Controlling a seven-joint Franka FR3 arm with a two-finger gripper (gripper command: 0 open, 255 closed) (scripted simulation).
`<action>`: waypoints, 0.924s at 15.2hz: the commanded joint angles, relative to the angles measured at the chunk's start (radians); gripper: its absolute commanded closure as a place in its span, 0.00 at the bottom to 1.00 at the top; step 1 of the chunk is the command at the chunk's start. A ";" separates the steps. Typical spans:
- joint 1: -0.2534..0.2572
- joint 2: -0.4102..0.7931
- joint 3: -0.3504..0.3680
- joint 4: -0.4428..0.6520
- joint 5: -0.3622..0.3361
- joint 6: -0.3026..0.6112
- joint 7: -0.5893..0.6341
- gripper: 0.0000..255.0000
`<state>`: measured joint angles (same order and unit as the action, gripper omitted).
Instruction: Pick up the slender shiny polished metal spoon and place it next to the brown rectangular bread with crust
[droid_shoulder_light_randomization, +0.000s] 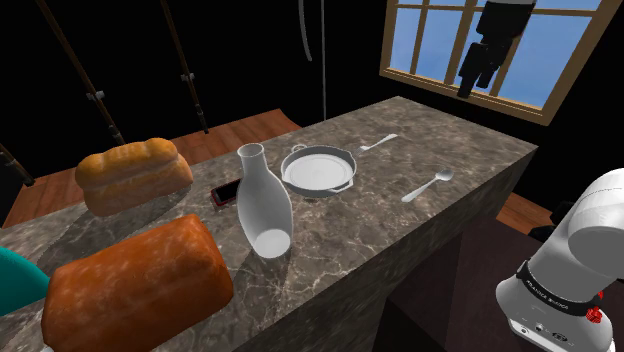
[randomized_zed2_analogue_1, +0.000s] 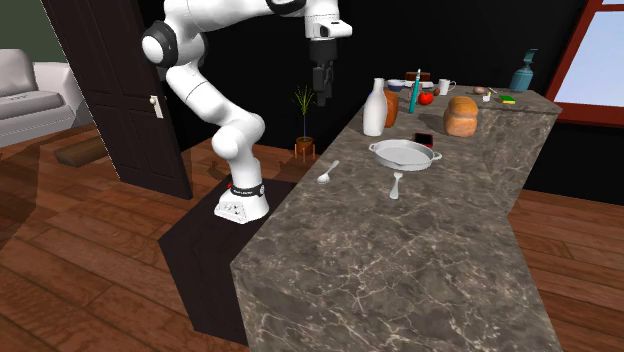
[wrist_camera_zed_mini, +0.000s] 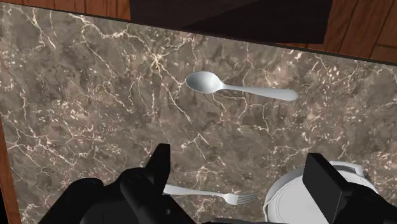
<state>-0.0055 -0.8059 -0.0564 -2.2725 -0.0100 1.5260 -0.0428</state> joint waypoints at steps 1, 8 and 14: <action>0.000 0.000 0.000 0.000 0.000 0.000 0.000 0.00; -0.030 0.038 -0.022 -0.193 -0.009 0.138 0.027 0.00; -0.057 0.106 -0.044 -0.336 -0.018 0.269 0.049 0.00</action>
<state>-0.0593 -0.7197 -0.0987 -2.5867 -0.0285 1.7664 -0.0002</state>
